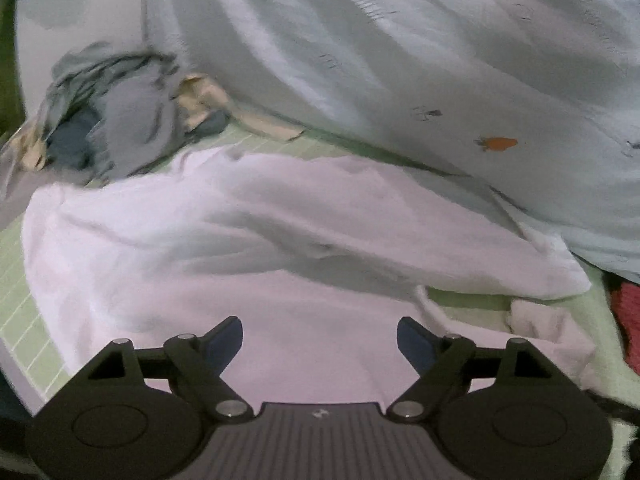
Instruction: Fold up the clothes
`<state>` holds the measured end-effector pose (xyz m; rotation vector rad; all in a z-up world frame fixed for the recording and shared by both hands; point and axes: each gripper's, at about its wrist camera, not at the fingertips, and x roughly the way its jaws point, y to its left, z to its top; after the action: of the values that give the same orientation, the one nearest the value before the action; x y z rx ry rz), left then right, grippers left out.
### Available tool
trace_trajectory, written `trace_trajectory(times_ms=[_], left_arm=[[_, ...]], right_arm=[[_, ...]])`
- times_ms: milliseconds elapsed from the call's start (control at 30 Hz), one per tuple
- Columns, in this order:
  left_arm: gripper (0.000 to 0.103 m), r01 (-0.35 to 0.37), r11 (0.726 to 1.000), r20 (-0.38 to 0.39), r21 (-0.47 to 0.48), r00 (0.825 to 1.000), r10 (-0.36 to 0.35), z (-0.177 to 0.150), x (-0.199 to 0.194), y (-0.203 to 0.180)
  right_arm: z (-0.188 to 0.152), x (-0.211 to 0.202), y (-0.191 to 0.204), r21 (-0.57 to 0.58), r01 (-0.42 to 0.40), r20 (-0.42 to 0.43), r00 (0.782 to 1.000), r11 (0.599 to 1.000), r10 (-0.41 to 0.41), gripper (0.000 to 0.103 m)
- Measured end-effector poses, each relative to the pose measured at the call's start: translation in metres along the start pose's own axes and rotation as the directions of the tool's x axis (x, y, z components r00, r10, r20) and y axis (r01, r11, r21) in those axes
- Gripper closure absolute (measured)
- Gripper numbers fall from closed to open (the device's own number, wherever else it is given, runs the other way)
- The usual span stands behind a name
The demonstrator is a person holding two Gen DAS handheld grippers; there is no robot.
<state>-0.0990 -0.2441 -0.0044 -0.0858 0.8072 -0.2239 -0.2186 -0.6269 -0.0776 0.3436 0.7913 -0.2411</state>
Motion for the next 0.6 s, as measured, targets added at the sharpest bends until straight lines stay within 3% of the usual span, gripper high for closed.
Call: trace_trajectory(times_ms=[67,133,200,300,367,433,500,600], left_arm=[[0.018,0.007,0.999,0.003,0.043,1.000,-0.007,0.002,0.003,-0.011],[0.018,0.015,0.998,-0.014,0.056,1.000,-0.015,-0.001,0.009,-0.020],[0.018,0.033,0.998,-0.050,0.056,0.998,-0.030,-0.006,0.015,-0.028],[0.018,0.051,0.995,-0.091,0.080,0.995,-0.043,-0.015,0.016,-0.035],[0.018,0.051,0.993,-0.089,0.107,0.995,-0.042,-0.020,0.010,-0.036],[0.017,0.036,0.991,-0.084,0.127,0.996,-0.026,-0.023,0.004,-0.032],[0.017,0.012,0.992,-0.088,0.126,0.996,-0.001,-0.025,0.002,-0.025],[0.017,-0.021,0.994,-0.097,0.103,0.995,0.031,-0.024,0.001,-0.014]], right_arm=[[0.004,-0.040,-0.003,0.006,0.048,0.097,0.994,0.999,-0.048,0.099],[0.003,-0.088,0.000,-0.034,0.110,0.200,0.975,0.993,-0.101,0.098],[-0.005,-0.112,0.000,-0.061,0.187,0.229,0.959,0.980,-0.168,0.094],[-0.030,-0.085,-0.012,-0.132,0.289,0.093,0.956,0.948,-0.279,0.073],[-0.046,-0.070,-0.027,-0.079,0.319,0.013,0.948,0.944,-0.319,0.070],[-0.057,-0.070,-0.041,0.009,0.315,-0.003,0.949,0.949,-0.315,0.057],[-0.061,-0.072,-0.053,0.086,0.336,0.013,0.941,0.938,-0.338,0.036],[-0.066,-0.068,-0.075,0.178,0.392,0.011,0.916,0.902,-0.400,0.027]])
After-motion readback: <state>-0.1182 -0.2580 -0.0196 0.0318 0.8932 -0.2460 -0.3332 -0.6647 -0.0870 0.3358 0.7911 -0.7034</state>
